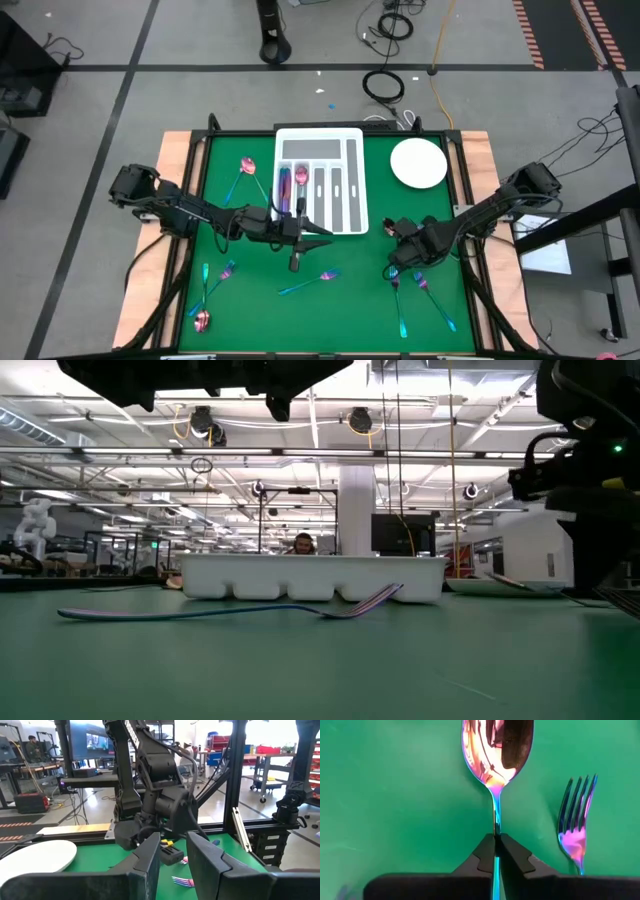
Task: Sort silverware
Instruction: Put the blue spoon into the silverware tray
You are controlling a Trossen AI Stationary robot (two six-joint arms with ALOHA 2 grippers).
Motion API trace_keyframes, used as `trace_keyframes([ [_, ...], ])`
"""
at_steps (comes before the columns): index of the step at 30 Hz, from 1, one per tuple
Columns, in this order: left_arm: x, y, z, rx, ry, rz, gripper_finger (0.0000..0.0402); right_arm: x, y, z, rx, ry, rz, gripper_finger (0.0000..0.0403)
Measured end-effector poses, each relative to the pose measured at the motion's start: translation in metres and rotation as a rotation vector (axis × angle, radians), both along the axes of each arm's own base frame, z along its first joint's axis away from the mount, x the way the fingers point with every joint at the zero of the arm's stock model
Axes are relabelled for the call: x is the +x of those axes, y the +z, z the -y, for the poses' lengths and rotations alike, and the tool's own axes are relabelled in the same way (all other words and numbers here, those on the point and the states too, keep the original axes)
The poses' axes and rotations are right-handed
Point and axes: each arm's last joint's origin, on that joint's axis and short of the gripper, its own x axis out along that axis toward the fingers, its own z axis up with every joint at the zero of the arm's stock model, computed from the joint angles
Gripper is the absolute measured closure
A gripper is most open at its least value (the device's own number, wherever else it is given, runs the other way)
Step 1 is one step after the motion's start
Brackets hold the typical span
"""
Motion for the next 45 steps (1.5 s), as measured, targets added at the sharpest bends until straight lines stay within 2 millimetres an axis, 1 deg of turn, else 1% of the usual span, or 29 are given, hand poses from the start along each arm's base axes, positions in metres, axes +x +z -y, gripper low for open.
trace_keyframes([
  [7, 0.0, 0.0, 0.0, 0.0, 0.0, -0.003, 0.0304, -0.006, 0.019, -0.002, -0.009, 0.04, 0.108, 0.0402],
  [12, 0.0, 0.0, 0.0, -0.001, 0.015, -0.002, 0.0304, -0.014, 0.038, -0.004, -0.029, 0.067, 0.247, 0.0402],
  [15, 0.0, 0.0, -0.001, -0.003, 0.031, 0.001, 0.0304, -0.014, 0.05, -0.005, -0.054, 0.107, 0.354, 0.0403],
  [18, 0.0, 0.001, -0.002, -0.024, 0.067, 0.004, 0.0304, -0.009, 0.06, -0.006, -0.088, 0.154, 0.48, 0.0403],
  [23, 0.0, 0.003, -0.005, -0.125, 0.139, 0.023, 0.0304, 0.004, 0.077, -0.009, -0.193, 0.242, 0.673, 0.0403],
  [27, 0.0, 0.003, -0.006, -0.221, 0.184, 0.019, 0.0304, 0.016, 0.09, -0.008, -0.331, 0.233, 0.809, 0.0403],
  [32, 0.002, 0.003, -0.017, -0.379, 0.265, 0.028, 0.0304, 0.027, 0.105, 0.0, -0.449, 0.171, 0.919, 0.0403],
  [35, 0.003, 0.002, -0.022, -0.437, 0.285, 0.032, 0.0304, 0.032, 0.108, 0.008, -0.471, 0.127, 0.941, 0.0403],
  [37, 0.007, 0.0, -0.022, -0.437, 0.287, 0.025, 0.0304, 0.034, 0.108, 0.015, -0.483, 0.101, 0.935, 0.0403],
  [40, 0.02, 0.0, -0.019, -0.438, 0.284, 0.027, 0.0304, 0.041, 0.104, 0.023, -0.487, 0.084, 0.915, 0.0403],
  [45, 0.045, -0.004, -0.015, -0.425, 0.287, 0.011, 0.0304, 0.057, 0.092, 0.025, -0.448, 0.136, 0.898, 0.0403],
])
